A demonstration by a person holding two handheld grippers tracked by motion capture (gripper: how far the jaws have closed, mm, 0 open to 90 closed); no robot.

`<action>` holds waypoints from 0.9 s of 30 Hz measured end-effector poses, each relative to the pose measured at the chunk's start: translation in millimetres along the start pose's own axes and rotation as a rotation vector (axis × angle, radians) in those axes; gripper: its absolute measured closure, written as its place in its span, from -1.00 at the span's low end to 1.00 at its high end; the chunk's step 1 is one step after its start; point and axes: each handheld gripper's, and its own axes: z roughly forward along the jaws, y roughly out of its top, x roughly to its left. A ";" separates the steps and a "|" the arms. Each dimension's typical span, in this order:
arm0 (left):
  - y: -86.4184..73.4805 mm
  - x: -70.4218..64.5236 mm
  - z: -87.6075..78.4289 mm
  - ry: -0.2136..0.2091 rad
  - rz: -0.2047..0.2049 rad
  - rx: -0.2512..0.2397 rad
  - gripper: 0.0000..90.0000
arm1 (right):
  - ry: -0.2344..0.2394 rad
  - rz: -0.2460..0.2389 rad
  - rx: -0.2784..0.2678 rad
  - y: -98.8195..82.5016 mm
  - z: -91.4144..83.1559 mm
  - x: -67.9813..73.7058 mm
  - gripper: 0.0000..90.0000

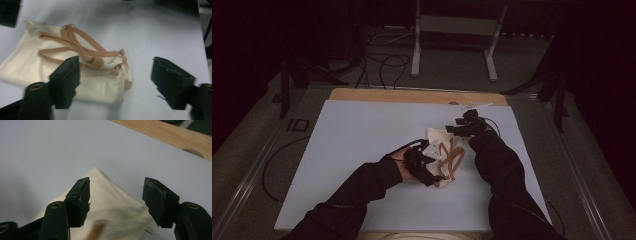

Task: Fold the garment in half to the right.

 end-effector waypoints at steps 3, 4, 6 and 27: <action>-8.4 3.8 -9.2 0.013 -0.029 -0.023 -0.72 | 0.027 -0.030 -0.005 4.7 -5.2 16.7 -0.15; -11.2 5.4 -11.6 0.014 -0.038 -0.029 -0.76 | 0.040 -0.040 -0.007 5.5 -6.4 22.8 -0.16; -16.4 7.3 -15.8 0.017 -0.057 -0.032 -0.91 | 0.044 -0.058 -0.006 5.8 -8.0 33.8 -0.14; -130.7 -1.7 -58.1 0.163 -0.291 -0.083 -1.00 | 0.036 -0.154 0.140 -25.4 18.1 56.3 0.83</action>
